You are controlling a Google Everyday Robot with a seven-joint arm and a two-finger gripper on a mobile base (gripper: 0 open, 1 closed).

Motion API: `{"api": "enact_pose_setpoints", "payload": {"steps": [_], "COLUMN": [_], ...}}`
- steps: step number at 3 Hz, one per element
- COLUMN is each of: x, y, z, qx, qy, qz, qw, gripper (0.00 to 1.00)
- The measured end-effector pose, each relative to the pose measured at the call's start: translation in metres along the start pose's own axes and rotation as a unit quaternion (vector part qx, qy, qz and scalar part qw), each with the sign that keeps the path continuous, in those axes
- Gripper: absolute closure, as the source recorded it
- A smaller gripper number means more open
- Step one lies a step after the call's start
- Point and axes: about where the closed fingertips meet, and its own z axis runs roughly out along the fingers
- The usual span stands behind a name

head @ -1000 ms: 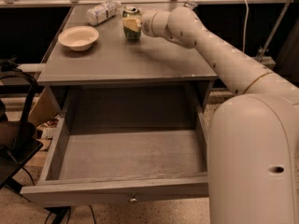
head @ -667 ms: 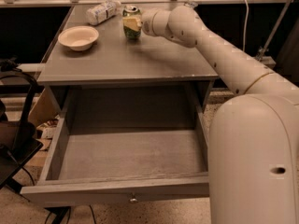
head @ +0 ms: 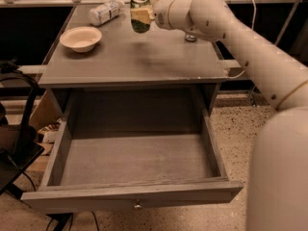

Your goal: Place green can into top drawer

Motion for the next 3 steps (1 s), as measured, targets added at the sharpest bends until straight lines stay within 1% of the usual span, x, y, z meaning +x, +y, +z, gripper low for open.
{"api": "enact_pose_setpoints", "payload": {"steps": [1, 2, 3], "x": [-0.013, -0.015, 0.007], "y": [0.016, 0.036, 0.071], "z": [-0.058, -0.136, -0.23], "qx": [-0.006, -0.004, -0.008], "qy": [0.014, 0.044, 0.079], "qz": [-0.02, -0.02, -0.006], "qw": [0.9997, 0.9988, 0.9968], "gripper": [1.0, 1.0, 1.0]}}
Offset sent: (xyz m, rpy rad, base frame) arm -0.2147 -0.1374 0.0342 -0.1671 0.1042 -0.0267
